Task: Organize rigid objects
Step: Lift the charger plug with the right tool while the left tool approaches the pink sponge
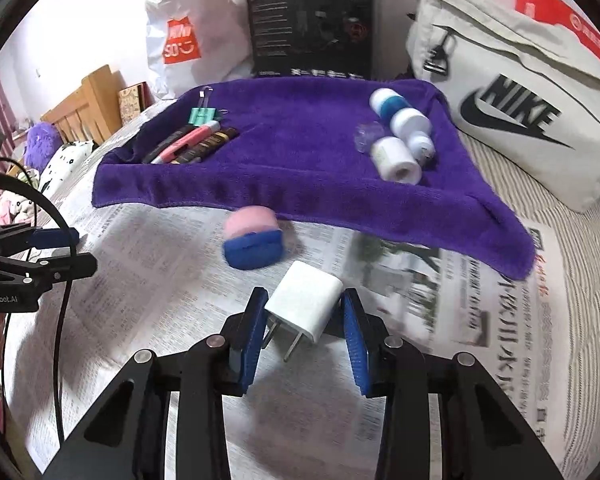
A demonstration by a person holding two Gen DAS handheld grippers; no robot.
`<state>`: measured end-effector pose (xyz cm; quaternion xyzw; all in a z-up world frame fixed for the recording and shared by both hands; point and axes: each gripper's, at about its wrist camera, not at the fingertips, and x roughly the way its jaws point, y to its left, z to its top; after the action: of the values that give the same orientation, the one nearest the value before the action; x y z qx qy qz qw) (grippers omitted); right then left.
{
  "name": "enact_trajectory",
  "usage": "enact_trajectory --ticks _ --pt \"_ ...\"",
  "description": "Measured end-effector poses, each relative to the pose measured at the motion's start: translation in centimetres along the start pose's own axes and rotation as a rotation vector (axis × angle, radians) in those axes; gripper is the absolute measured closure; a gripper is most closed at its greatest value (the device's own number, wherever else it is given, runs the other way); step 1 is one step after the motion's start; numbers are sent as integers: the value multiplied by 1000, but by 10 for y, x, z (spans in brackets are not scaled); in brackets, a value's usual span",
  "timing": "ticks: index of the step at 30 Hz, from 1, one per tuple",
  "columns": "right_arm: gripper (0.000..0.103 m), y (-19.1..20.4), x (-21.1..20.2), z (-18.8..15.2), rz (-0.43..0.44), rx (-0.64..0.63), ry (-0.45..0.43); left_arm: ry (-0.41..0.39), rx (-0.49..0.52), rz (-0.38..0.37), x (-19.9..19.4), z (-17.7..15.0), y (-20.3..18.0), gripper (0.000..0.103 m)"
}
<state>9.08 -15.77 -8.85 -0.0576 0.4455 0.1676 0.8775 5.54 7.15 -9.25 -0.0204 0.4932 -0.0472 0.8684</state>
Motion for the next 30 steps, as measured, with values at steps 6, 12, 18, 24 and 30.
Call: enact_trajectory --ticks 6,12,18,24,30 --pt "65 -19 -5 -7 -9 20 -6 -1 20 12 4 -1 -7 26" --pt "64 -10 -4 -9 -59 -28 -20 -12 57 42 7 -4 -15 19" --pt "64 -10 -3 -9 -62 -32 -20 -30 80 41 8 -8 -19 11" --pt "63 -9 -3 -10 -65 -37 -20 20 106 30 9 -4 -19 11" --pt "63 -8 -4 -10 -66 -38 -20 83 128 20 9 -1 -17 11"
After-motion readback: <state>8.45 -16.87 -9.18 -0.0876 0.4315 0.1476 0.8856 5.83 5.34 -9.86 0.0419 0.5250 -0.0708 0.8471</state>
